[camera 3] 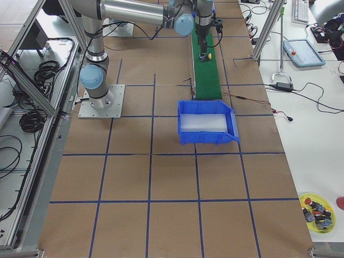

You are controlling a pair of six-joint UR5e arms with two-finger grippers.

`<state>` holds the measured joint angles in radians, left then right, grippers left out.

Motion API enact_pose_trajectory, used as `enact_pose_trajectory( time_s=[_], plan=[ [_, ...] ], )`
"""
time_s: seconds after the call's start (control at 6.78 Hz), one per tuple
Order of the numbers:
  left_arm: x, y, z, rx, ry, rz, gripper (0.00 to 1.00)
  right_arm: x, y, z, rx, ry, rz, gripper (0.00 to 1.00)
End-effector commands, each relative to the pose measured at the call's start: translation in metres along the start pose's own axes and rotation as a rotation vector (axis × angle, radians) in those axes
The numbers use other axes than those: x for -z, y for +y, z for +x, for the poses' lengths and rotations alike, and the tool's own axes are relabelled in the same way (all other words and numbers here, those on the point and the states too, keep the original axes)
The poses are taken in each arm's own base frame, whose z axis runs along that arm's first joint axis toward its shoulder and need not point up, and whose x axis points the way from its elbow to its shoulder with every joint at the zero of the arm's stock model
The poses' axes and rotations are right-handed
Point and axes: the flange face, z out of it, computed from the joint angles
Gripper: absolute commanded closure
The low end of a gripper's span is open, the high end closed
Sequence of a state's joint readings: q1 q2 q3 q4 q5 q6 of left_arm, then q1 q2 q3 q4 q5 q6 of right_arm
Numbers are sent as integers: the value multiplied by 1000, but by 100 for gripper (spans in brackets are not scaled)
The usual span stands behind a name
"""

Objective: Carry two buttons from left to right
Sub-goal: 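Carry the red button to the belt while the right gripper reaches toward the yellow button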

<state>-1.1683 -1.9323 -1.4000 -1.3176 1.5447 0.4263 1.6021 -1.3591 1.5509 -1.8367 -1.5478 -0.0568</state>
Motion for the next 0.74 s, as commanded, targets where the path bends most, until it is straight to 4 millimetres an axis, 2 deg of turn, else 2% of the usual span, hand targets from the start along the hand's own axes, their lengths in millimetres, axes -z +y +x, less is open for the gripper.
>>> enact_pose_trajectory(
  time_s=[0.0, 0.29, 0.59],
  plan=[
    [3, -11, 75, 22, -32, -3, 89, -6, 0, 1, -2, -1, -11, 0],
    [-7, -11, 175, 59, -57, -16, 89, -8, 0, 2, -2, 1, -14, 0],
    [-43, -13, 249, 82, -48, -49, 89, -11, 1, 1, -3, -1, -19, 0]
  ],
)
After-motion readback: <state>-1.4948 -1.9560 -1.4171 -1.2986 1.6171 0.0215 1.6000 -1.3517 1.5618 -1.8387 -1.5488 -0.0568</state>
